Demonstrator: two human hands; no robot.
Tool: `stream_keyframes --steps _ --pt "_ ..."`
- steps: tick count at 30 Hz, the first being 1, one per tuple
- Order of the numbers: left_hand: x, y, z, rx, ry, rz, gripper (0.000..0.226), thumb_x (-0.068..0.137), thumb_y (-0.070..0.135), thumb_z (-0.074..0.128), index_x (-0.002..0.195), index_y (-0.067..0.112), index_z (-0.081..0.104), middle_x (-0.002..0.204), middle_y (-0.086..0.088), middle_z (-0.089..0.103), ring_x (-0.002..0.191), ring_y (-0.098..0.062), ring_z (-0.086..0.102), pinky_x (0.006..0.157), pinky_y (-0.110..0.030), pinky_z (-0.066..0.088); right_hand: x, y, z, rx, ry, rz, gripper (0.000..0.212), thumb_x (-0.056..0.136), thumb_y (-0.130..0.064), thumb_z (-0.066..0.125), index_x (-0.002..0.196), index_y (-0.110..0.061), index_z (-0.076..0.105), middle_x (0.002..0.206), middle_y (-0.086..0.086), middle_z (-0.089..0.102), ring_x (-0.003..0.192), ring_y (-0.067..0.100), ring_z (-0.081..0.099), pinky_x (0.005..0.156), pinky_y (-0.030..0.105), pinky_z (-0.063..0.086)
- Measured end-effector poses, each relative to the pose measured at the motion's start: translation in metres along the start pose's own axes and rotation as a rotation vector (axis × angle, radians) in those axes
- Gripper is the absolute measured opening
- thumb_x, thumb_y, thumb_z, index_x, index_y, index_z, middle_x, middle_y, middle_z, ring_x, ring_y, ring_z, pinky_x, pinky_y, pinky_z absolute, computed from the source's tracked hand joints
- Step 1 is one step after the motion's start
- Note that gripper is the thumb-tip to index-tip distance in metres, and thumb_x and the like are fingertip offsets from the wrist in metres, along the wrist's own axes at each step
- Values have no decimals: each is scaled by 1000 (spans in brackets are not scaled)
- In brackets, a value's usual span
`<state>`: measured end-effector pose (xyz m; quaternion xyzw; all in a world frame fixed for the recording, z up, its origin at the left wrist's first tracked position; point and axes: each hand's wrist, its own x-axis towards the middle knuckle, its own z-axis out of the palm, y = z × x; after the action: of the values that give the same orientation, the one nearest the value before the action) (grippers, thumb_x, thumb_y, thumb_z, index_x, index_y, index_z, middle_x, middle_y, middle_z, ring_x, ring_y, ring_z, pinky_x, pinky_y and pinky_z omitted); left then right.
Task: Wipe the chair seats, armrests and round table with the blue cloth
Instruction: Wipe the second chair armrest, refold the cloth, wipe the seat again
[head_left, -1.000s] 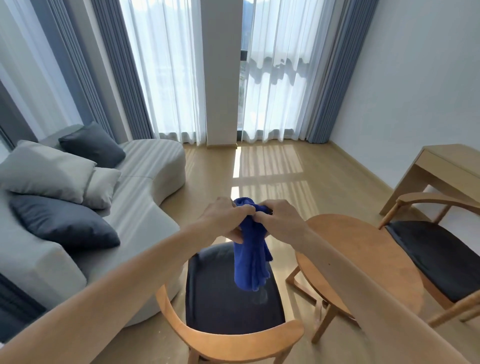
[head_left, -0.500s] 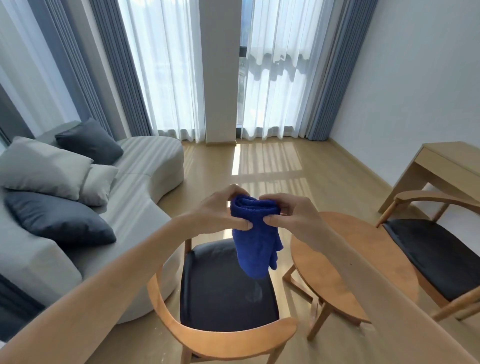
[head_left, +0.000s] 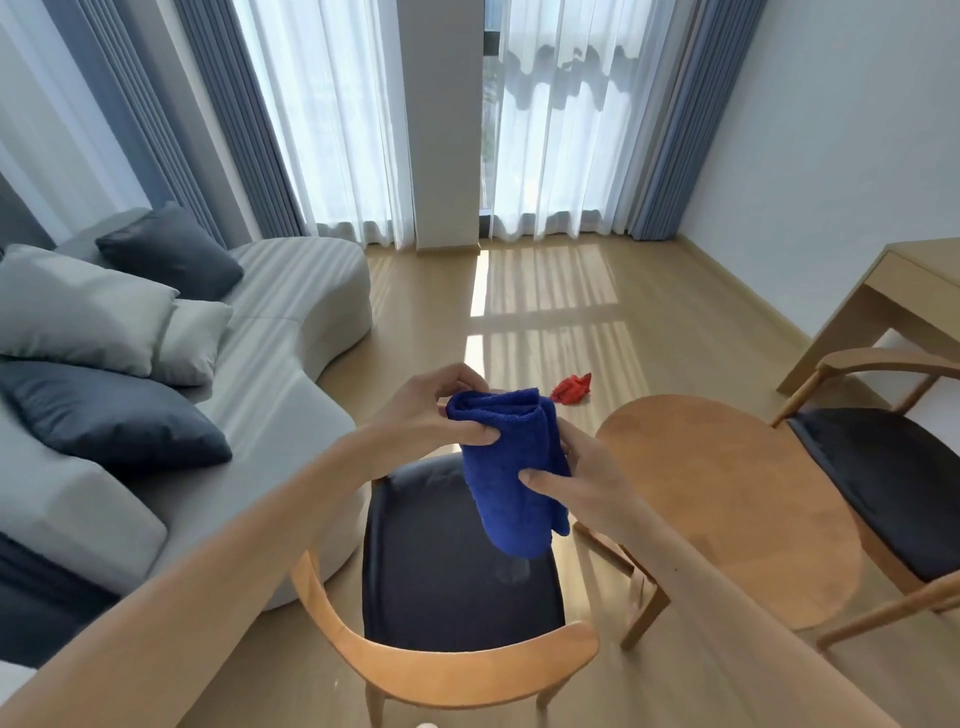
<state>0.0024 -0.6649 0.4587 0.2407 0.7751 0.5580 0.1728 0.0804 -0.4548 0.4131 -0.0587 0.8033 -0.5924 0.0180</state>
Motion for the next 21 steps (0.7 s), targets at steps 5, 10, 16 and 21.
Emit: stream_keyframes --steps 5,10,16,21 --pt "32 -107 -31 466 -80 -249 79 69 44 71 139 45 34 148 19 38 137 -6 34 113 -40 29 38 55 5 -442 -11 117 20 79 -20 56 80 -38 48 65 -19 58 61 3 55 52 15 40" --pt "58 -239 -17 909 -101 -466 69 95 37 47 153 22 12 161 -1 9 149 -25 2 120 -49 11 77 144 20 -850 -114 179 14 84 -18 52 90 -26 42 68 -14 44 65 16 47 52 23 31" --pt "73 -339 26 852 -262 -627 68 97 30 42 154 19 8 162 -4 1 149 -26 -2 119 -48 10 106 240 53 -918 -244 345 16 89 -14 50 105 -19 49 92 -3 61 84 22 59 65 29 37" --pt "90 -411 47 862 -273 -689 65 97 27 40 153 18 9 162 -4 0 149 -25 -3 119 -46 11 136 313 76 -1099 -231 344 26 85 -5 54 109 -14 54 94 -1 62 81 21 60 63 30 40"
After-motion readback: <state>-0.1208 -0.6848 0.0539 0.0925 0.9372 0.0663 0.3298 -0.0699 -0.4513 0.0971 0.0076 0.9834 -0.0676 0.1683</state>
